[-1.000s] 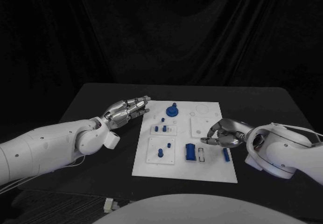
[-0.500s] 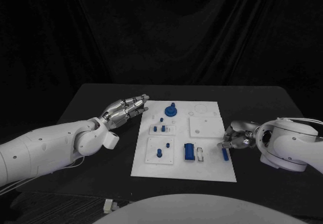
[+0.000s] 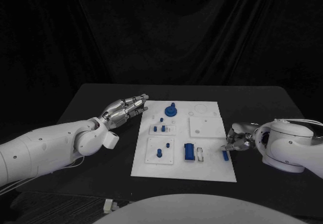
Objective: Assemble the parts on the task board
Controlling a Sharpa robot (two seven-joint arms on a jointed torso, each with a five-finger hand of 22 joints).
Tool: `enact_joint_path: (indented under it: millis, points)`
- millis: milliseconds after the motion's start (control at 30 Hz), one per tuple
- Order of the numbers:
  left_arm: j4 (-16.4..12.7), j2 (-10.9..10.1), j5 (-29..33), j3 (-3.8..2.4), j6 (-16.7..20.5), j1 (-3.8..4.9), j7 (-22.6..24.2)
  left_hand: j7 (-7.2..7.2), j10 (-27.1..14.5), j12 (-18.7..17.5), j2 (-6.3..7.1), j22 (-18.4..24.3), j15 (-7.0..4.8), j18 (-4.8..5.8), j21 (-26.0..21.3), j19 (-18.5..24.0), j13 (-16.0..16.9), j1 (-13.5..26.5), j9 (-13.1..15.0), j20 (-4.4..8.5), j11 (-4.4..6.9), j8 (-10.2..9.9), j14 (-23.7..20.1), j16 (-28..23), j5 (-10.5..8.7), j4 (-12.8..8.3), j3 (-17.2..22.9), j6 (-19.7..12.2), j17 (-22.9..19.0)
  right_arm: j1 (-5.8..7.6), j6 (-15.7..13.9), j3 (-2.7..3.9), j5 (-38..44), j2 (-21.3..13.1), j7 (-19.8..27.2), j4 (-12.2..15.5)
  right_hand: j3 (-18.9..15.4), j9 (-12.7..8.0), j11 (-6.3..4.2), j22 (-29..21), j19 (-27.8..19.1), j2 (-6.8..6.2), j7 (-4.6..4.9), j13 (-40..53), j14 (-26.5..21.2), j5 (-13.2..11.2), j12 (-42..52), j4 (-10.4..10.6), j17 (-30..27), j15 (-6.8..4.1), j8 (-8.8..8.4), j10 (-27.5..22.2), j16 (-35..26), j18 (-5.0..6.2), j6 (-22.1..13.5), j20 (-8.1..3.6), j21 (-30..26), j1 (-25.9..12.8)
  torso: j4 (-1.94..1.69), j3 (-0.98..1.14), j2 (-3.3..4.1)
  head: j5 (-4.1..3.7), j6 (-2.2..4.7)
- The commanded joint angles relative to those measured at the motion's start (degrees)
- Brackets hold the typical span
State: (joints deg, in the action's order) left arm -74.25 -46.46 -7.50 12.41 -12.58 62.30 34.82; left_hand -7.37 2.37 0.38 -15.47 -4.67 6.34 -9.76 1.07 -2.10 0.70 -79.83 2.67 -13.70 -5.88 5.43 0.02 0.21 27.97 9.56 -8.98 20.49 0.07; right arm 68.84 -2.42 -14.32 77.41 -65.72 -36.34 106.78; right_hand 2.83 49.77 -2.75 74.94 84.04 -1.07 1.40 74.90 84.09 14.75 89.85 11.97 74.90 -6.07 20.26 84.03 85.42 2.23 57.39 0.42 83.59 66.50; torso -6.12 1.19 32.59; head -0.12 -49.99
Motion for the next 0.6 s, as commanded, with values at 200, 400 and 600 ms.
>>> enact_joint_path:
  millis: [200, 400, 600]
  points:
    - [-0.09, -0.08, 0.37, -0.06, -0.26, -0.09, 0.59, -0.05, 0.21, 0.32, 0.07, 0.11, -0.07, -0.70, 0.13, -0.07, 0.05, 0.00, 0.03, 0.34, -0.19, 0.22, -0.02, -0.21, 0.23, -0.34, 0.02, 0.15, -0.07, -0.40, -0.87, 0.01, 4.28, 0.09, -1.78, 0.25, -1.42, 7.11, -0.49, 13.05, 3.32, 0.17, -0.67, 15.10, 3.97, -3.38, 0.15, 0.05, 3.61, -0.44, 5.21, 5.97, 0.32, -0.70, -1.52, -0.41, 0.47, -1.97, -0.06, 0.03, 0.00, 0.05, -0.01]
    - [-0.11, -0.01, 0.37, -0.05, -0.37, -0.09, 0.28, -0.07, 0.19, 0.31, 0.00, -0.03, 0.08, -0.69, 0.18, -0.15, 0.05, 0.00, 0.02, 0.29, -0.22, 0.21, -0.02, -0.21, 0.23, -0.39, 0.09, 0.12, -0.07, -0.52, 0.74, 0.01, 4.53, 0.17, -2.20, 0.01, -2.40, 2.36, 0.30, 12.89, 3.11, 0.94, 0.25, 15.10, 3.80, -4.11, 0.15, 2.23, 2.79, 0.14, -0.34, 5.97, 0.00, -0.60, -1.58, 0.02, 0.00, -4.65, 0.04, -0.03, 0.04, 0.08, -0.01]
    - [0.04, 0.16, 0.37, -0.05, -0.52, -0.10, 0.05, -0.09, 0.20, 0.31, -0.03, -0.07, 0.14, -0.69, 0.19, -0.18, 0.05, 0.00, 0.01, 0.25, -0.24, 0.19, -0.02, -0.21, 0.23, -0.41, 0.11, 0.07, -0.07, -0.91, 1.64, 0.01, 4.59, 0.28, -2.26, -0.33, -2.41, -2.91, 0.82, 12.88, 3.10, 1.01, 0.84, 15.10, 3.79, -3.64, 0.15, 1.85, 2.65, 0.56, -4.93, 5.97, -0.03, -0.59, 0.13, 0.42, -0.04, -4.13, 0.05, -0.03, -0.04, -0.01, -0.01]
